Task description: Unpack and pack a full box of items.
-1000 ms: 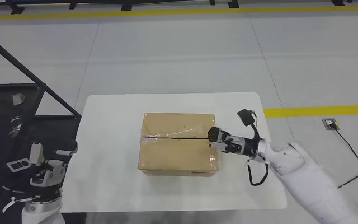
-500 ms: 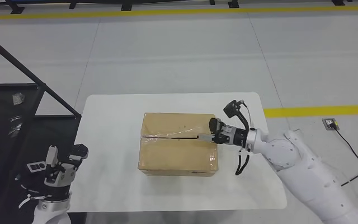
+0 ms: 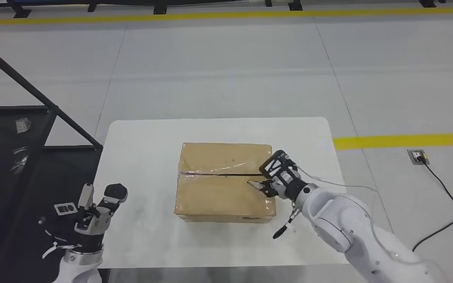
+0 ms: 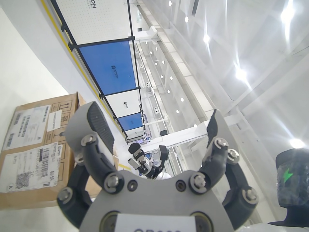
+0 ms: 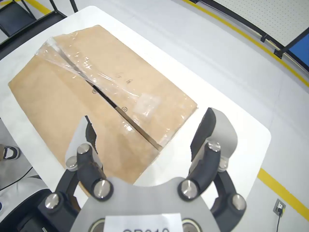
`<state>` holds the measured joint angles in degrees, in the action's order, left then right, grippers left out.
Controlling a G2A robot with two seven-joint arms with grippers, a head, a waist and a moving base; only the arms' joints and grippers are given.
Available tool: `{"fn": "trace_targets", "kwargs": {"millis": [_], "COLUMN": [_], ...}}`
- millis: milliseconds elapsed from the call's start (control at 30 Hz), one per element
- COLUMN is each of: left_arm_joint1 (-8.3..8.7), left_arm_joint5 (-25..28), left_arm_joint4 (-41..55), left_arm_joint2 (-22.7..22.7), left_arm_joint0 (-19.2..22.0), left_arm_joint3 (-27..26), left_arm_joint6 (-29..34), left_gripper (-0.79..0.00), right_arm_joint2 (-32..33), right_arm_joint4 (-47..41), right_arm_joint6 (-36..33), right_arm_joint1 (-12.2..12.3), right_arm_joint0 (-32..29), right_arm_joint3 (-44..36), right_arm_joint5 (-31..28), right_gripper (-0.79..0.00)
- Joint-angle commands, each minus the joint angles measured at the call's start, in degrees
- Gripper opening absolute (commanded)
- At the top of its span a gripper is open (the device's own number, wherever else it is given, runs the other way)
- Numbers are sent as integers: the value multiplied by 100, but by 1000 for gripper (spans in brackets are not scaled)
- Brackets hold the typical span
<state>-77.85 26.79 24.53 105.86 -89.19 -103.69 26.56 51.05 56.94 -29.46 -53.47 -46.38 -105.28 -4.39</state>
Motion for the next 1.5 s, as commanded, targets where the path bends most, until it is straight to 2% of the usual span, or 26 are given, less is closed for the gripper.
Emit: {"fn": "trace_targets", "kwargs": {"millis": [0,233,600,667,700,900,1100,1233,1267,1333,1467], "left_arm_joint1": [2,17,48,53,56,72,87,98,100,105,115], "left_arm_joint5": [4,31,39,37,32,22,8,13,14,16,17], "left_arm_joint4": [14,-15,42,43,45,50,44,30,38,42,51], "left_arm_joint2": [-10,-74,-79,-79,-78,-92,-114,-114,-114,-116,-116], "left_arm_joint0": [-19,-65,-127,-132,-132,-125,-108,-88,-83,-79,-75], "left_arm_joint3": [0,-35,-88,-99,-104,-108,-95,-75,-69,-63,-57], "left_arm_joint6": [-22,-50,-35,-43,-46,-62,-90,-108,-116,-120,-122], "left_gripper": [0,0,0,0,0,0,0,0,0,0,0], "right_arm_joint2": [0,-156,-636,-701,-728,-790,-780,-755,-745,-721,-668], "right_arm_joint4": [5,645,1239,1324,1342,1349,1395,1435,1452,1470,1490], "right_arm_joint6": [-1,-472,-1566,-1694,-1725,-1705,-1681,-1643,-1624,-1613,-1605], "right_arm_joint1": [0,-130,-466,-529,-560,-705,-812,-867,-879,-903,-949], "right_arm_joint0": [-1,127,767,853,886,994,1013,989,975,952,909], "right_arm_joint3": [-2,47,436,518,556,773,887,909,916,926,947], "right_arm_joint5": [-18,602,1017,1109,1146,1143,1118,1065,1065,1055,1018], "right_gripper": [0,0,0,-80,-99,-83,-105,-209,-305,-388,-453]}}
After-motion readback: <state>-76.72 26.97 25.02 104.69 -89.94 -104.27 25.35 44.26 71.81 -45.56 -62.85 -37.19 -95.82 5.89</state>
